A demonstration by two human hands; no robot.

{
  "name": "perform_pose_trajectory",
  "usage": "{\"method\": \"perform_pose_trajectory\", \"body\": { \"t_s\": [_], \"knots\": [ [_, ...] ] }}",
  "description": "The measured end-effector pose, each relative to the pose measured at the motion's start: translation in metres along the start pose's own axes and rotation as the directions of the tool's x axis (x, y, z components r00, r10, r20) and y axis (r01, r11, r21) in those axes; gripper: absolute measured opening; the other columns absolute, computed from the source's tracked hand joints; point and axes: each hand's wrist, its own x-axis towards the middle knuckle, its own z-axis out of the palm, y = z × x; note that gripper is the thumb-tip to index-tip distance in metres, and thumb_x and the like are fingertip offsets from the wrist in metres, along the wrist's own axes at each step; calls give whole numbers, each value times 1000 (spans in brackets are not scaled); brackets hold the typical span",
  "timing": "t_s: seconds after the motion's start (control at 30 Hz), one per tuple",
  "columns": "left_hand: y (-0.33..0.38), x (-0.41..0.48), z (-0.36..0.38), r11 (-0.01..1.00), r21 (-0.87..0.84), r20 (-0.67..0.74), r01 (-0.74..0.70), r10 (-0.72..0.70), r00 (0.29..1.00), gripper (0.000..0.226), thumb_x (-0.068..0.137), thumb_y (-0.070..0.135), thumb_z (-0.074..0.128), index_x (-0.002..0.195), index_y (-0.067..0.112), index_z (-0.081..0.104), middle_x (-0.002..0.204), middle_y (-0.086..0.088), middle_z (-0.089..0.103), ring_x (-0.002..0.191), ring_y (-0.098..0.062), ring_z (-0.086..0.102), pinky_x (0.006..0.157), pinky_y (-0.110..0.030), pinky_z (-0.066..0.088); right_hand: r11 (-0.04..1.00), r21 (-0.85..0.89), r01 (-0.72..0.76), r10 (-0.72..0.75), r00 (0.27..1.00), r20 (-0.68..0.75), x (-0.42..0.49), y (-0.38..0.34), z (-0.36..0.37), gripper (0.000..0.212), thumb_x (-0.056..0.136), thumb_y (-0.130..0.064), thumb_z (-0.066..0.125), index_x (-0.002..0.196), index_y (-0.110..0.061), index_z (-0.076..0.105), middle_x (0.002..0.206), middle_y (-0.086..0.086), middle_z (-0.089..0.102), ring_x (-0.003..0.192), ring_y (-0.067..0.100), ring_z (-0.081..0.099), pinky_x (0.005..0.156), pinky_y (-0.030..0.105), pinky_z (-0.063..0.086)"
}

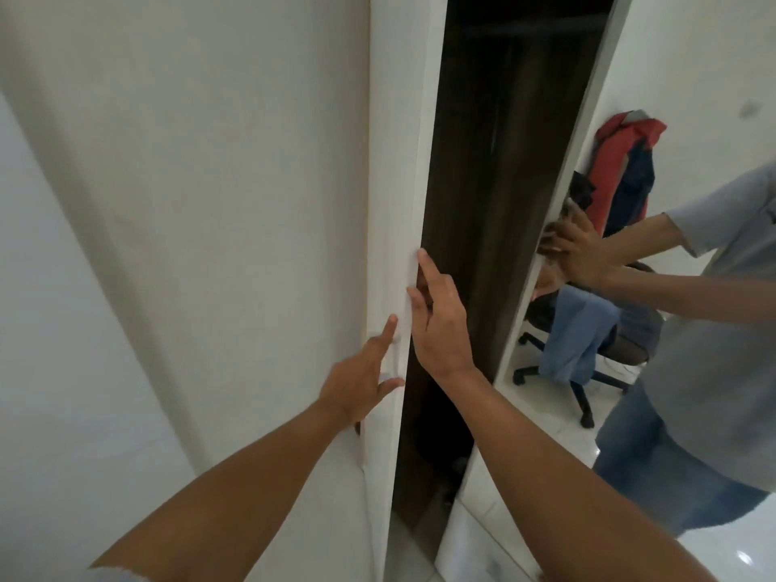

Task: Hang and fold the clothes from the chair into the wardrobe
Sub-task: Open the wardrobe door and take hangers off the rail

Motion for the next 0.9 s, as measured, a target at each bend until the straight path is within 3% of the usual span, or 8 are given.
{"method": "perform_pose_trajectory", "body": {
  "t_s": [0.1, 0.17, 0.27, 0.37, 0.47, 0.6, 0.73, 0.9],
  "knots": [
    [-11, -9, -36, 1000, 8, -32, -1, 1, 999, 111, 85, 51, 68, 135, 64, -30, 159, 6, 34, 109, -25, 67, 98, -41, 54, 997, 59, -41, 35, 996, 86, 3, -26, 17, 52, 104, -28, 48, 151, -38, 28, 128, -6, 63, 104, -4, 59, 97, 2, 39],
    [-20, -18, -57, 1000, 19, -52, 8, -7, 999, 114, 85, 48, 70, 131, 66, -33, 158, 5, 35, 109, -26, 67, 97, -39, 55, 991, 114, -68, 51, 988, 144, 6, -44, 28, 52, 103, -34, 45, 149, -46, 25, 121, -5, 67, 98, 2, 65, 100, 17, 49],
    [-38, -28, -91, 995, 98, -93, 17, -8, 996, 117, 86, 44, 70, 135, 56, -35, 155, -2, 41, 107, -25, 66, 94, -35, 55, 978, 176, -112, 61, 960, 273, 16, -69, 48, 50, 101, -43, 37, 149, -53, 23, 132, -4, 63, 109, 11, 66, 103, 34, 51],
    [-57, -33, -128, 976, 215, -143, 42, -11, 990, 114, 88, 42, 70, 141, 45, -30, 154, -2, 40, 103, -24, 67, 89, -34, 56, 972, 204, -117, 32, 924, 380, 31, -84, 80, 48, 106, -35, 37, 149, -53, 27, 144, -5, 53, 120, 15, 61, 104, 40, 51],
    [-74, -32, -161, 947, 311, -176, 85, -31, 984, 117, 87, 41, 72, 143, 40, -30, 146, -3, 50, 97, -24, 68, 84, -31, 55, 982, 167, -85, 3, 898, 439, 48, -96, 110, 49, 108, -30, 36, 147, -57, 24, 145, -8, 50, 123, 13, 58, 108, 39, 48],
    [-106, -26, -189, 913, 360, -213, 191, -119, 970, 125, 86, 40, 74, 144, 41, -36, 135, -4, 60, 91, -24, 70, 79, -33, 58, 996, 74, 46, -77, 866, 494, 74, -102, 142, 57, 107, -19, 40, 153, -46, 20, 140, -8, 39, 116, 4, 48, 108, 29, 44],
    [-139, -17, -201, 885, 373, -277, 278, -180, 944, 125, 86, 41, 73, 142, 43, -39, 136, -1, 59, 86, -21, 69, 73, -29, 57, 993, 33, 116, -116, 849, 516, 108, -87, 183, 72, 101, -17, 55, 155, -44, 15, 157, -10, 14, 140, 16, 35, 112, 28, 38],
    [-162, 10, -222, 826, 388, -377, 409, -262, 888, 123, 87, 42, 71, 142, 44, -38, 131, -5, 58, 79, -21, 67, 66, -30, 55, 979, -109, 175, -104, 876, 471, 150, -59, 225, 93, 90, -34, 70, 152, -49, 4, 160, -10, 3, 151, 25, 11, 114, 57, 34]
  ]
}}
